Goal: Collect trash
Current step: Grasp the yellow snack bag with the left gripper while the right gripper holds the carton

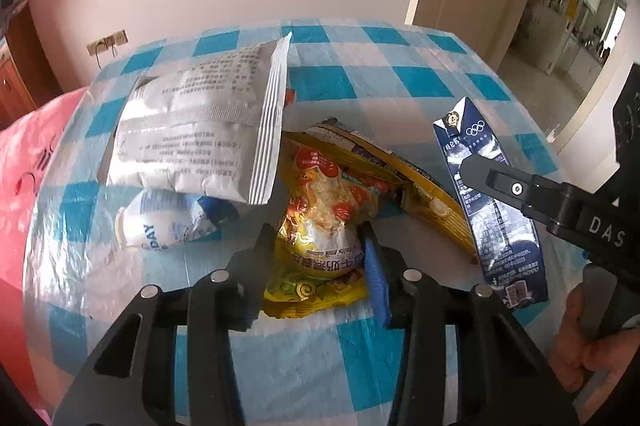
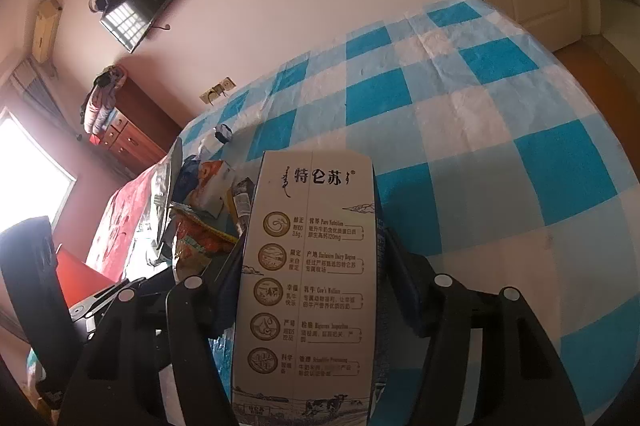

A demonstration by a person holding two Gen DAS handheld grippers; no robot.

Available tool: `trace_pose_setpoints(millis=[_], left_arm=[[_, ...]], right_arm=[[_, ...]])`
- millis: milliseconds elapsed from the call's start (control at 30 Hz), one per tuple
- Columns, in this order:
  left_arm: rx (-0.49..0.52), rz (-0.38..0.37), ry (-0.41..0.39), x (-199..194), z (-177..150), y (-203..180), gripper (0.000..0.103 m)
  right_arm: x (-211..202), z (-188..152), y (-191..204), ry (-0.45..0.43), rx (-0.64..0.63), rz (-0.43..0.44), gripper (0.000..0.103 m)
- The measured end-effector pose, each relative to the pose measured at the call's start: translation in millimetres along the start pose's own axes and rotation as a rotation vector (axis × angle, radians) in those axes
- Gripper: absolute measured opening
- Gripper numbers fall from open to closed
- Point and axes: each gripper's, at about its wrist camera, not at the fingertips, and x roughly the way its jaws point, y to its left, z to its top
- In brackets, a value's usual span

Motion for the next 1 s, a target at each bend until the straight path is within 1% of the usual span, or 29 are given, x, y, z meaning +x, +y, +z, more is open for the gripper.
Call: trace_pose_setpoints(millis=[100, 267, 367, 433, 533, 633, 800, 1000], left_arm=[[-0.014, -0.015, -0.003, -5.9, -4.9, 4.8, 0.04], [-0.042, -0.052, -0.006, -17.5, -14.6, 14.1, 0.036], [-0.064, -0.074, -0.012, -28.3, -22.0, 21.1, 0.032], [-0.077, -0.085, -0.016, -35.7, -28.1, 27.2, 0.031], [-0.09, -0.096, -0.024, -43.2, -36.4, 34.7, 0.03], [-0.115, -0.115, -0.031, -51.0, -45.7, 43.9, 0.029], [-0.142, -0.135, -0.053, -66.9, -58.3, 60.0, 0.027], [-0.157, -0.171, -0.087, -90.6, -70.6, 74.2, 0.027]], right_arm=[[-3.5, -1.5, -1.7, -0.018, 0.0, 0.015, 0.064], [-8.0, -4.2, -3.4, -0.045, -0.002, 0.017, 0.064], [-8.9, -6.9, -4.1, -0.05, 0.012, 0.057, 0.063], [-10.8, -8.2, -2.5, -0.062, 0.012, 0.082, 0.063], [-12.6, -11.8, 4.1, -0.074, -0.011, 0.082, 0.063], [-15.4, -15.0, 7.5, -0.084, -0.003, 0.111, 0.063], [-20.0, -19.8, 18.7, -0.102, -0.031, 0.095, 0.063], [-22.4, -25.4, 31.8, -0.09, -0.036, 0.123, 0.063]])
